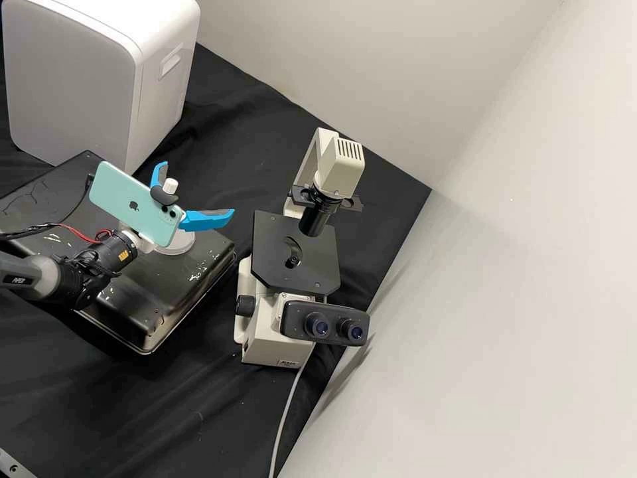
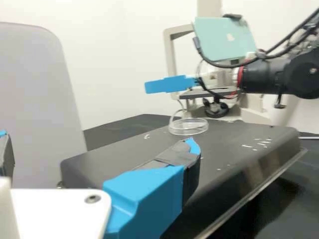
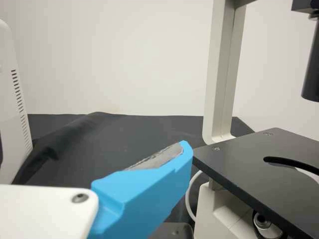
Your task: Place the petri dish on the microscope
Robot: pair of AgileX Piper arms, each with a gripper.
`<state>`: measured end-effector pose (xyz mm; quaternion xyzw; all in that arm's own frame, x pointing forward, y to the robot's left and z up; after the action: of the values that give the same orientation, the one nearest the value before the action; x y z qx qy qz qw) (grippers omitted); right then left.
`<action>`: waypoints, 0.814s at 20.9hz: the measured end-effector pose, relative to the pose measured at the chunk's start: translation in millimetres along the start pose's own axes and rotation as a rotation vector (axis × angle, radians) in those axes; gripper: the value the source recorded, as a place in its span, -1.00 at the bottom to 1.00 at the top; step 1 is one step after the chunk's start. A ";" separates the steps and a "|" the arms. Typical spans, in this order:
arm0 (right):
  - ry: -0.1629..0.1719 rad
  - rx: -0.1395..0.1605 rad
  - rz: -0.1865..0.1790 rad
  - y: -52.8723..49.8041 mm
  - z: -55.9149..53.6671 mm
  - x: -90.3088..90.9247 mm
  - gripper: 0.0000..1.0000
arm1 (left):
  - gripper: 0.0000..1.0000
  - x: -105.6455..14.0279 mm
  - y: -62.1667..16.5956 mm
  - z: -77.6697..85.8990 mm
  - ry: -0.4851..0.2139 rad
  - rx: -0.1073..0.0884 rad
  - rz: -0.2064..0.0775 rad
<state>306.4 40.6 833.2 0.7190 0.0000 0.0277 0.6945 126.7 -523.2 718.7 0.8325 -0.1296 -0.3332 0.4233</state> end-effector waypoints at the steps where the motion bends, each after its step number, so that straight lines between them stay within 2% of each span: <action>1: 0.000 0.000 0.000 0.0 0.0 0.0 1.00 | 1.00 0.4 -0.8 -0.1 -0.010 -0.004 -0.005; 5: 0.000 0.000 0.000 0.0 0.0 0.0 1.00 | 1.00 1.3 -3.1 0.4 -0.028 -0.005 -0.020; 8: 0.000 0.000 0.000 0.0 0.0 0.0 1.00 | 1.00 1.3 -3.2 0.6 -0.029 -0.020 -0.021; 11: -0.001 0.003 0.001 0.4 0.4 0.0 1.00 | 1.00 1.4 -3.5 0.9 -0.034 -0.020 -0.023; 14: -0.025 0.006 -0.008 -2.4 7.6 -6.4 1.00 | 1.00 1.4 -3.5 0.7 -0.034 -0.019 -0.023; 17: -0.056 0.008 -0.031 -9.6 16.6 -18.2 1.00 | 1.00 1.4 -3.5 0.7 -0.034 -0.019 -0.023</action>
<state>289.2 23.7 822.3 0.7222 -0.0084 -0.0031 0.6916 127.0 -522.2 715.0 0.8241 -0.1240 -0.3533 0.4251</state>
